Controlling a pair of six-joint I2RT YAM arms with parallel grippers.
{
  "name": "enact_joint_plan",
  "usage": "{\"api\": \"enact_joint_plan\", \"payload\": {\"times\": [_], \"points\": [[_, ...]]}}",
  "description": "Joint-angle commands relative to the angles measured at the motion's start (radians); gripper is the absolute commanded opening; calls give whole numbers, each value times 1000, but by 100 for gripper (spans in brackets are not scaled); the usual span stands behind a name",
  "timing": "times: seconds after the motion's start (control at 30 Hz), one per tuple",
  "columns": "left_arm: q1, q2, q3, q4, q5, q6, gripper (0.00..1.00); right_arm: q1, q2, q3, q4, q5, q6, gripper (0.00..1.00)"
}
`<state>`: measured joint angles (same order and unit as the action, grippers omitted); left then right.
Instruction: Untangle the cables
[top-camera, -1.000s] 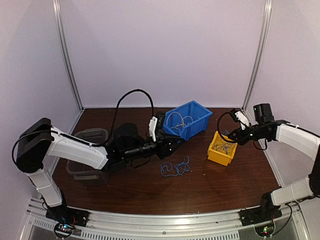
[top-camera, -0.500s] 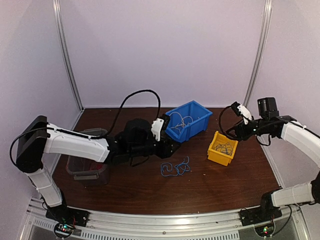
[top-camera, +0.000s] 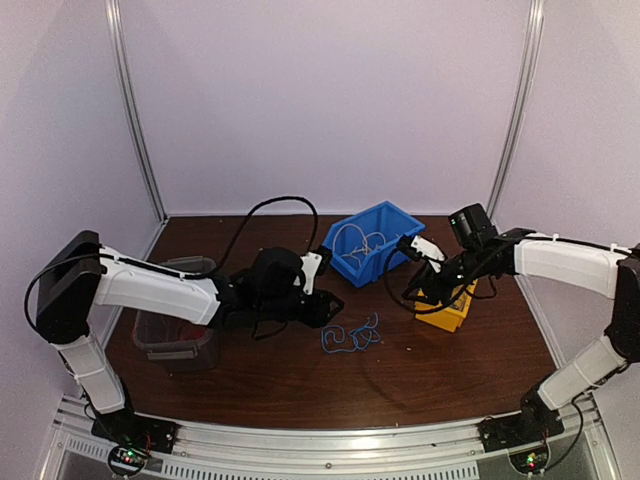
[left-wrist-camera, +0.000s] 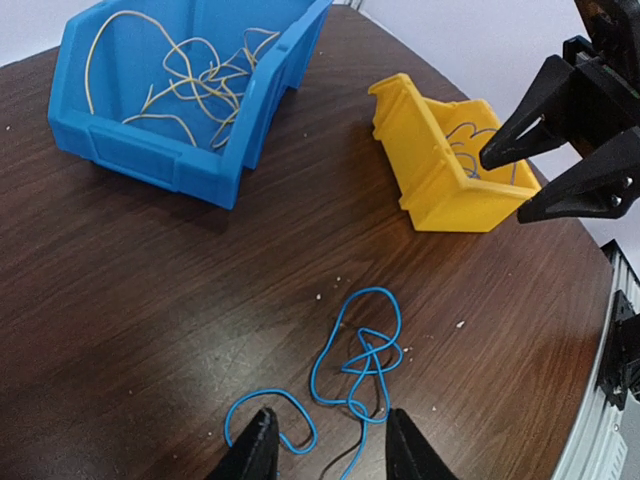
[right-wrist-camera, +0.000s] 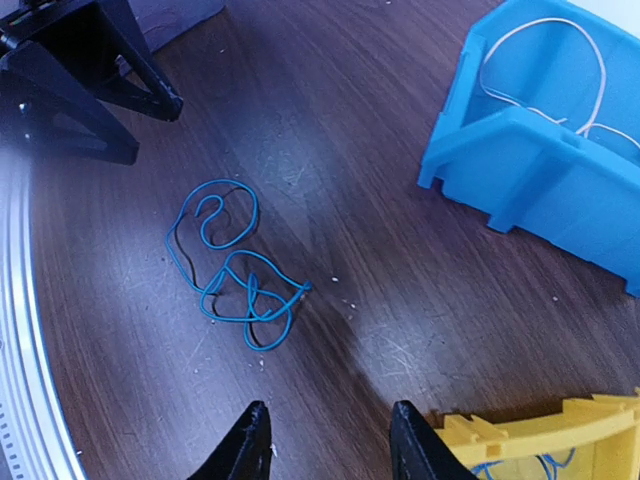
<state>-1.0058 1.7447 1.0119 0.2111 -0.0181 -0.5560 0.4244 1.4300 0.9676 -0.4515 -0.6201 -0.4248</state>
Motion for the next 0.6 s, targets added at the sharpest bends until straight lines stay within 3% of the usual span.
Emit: {"api": "enact_joint_plan", "payload": {"times": [0.0, 0.23, 0.57], "points": [[18, 16, -27, -20, 17, -18, 36, 51, 84, 68, 32, 6, 0, 39], [29, 70, -23, -73, 12, -79, 37, 118, 242, 108, 43, 23, 35, 38], [43, 91, -75, -8, 71, -124, 31, 155, 376, 166, 35, -14, 93, 36]]}}
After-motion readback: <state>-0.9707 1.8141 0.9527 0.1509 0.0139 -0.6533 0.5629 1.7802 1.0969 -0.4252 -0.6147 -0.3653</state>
